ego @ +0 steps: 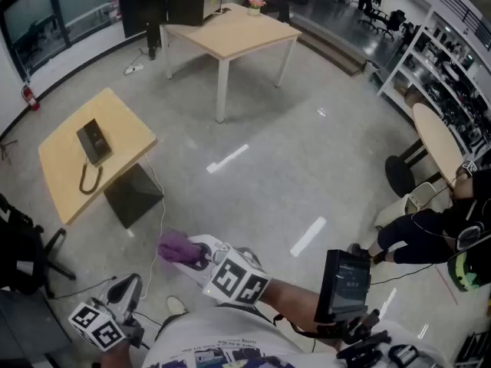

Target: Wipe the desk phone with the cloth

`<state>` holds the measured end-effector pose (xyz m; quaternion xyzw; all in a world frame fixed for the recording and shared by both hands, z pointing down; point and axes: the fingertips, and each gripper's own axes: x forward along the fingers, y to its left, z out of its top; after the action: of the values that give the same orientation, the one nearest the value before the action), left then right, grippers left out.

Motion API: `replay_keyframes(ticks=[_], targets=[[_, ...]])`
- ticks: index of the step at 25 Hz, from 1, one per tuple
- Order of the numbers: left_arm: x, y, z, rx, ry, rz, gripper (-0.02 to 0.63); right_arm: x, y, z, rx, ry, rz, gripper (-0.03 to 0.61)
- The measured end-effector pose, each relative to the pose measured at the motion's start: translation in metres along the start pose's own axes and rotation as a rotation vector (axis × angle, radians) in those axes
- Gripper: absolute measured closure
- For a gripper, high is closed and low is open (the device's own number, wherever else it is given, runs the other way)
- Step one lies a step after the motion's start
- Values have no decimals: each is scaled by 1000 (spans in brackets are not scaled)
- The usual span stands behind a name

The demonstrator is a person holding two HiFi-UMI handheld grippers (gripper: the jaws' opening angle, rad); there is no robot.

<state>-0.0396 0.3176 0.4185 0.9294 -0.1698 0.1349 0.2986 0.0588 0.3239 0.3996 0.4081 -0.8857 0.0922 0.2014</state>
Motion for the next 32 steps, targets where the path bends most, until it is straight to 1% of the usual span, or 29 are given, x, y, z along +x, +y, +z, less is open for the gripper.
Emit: replay_keyframes(ticks=[6, 10, 13, 16, 22, 26, 29, 32], targets=[[7, -6, -5, -11, 4, 27, 611, -7, -3, -8, 8, -5, 38, 474], [8, -11, -11, -21, -12, 74, 611, -13, 2, -10, -9, -20, 90, 472], [13, -16, -15, -20, -9, 77, 611, -21, 6, -24, 25, -19, 94, 472], [16, -14, -13, -26, -17, 82, 611, -21, -2, -28, 40, -16, 88, 472], [25, 15, -9, -40, -24, 78, 611, -4, -23, -26, 30, -1, 76, 472], [32, 47, 13, -46, -47, 52, 611, 16, -41, -12, 43, 4, 34, 472], [38, 75, 29, -52, -62, 28, 611, 42, -57, -5, 42, 26, 19, 472], [38, 105, 43, -47, -52, 7, 611, 75, -69, 11, 30, 32, 2, 474]])
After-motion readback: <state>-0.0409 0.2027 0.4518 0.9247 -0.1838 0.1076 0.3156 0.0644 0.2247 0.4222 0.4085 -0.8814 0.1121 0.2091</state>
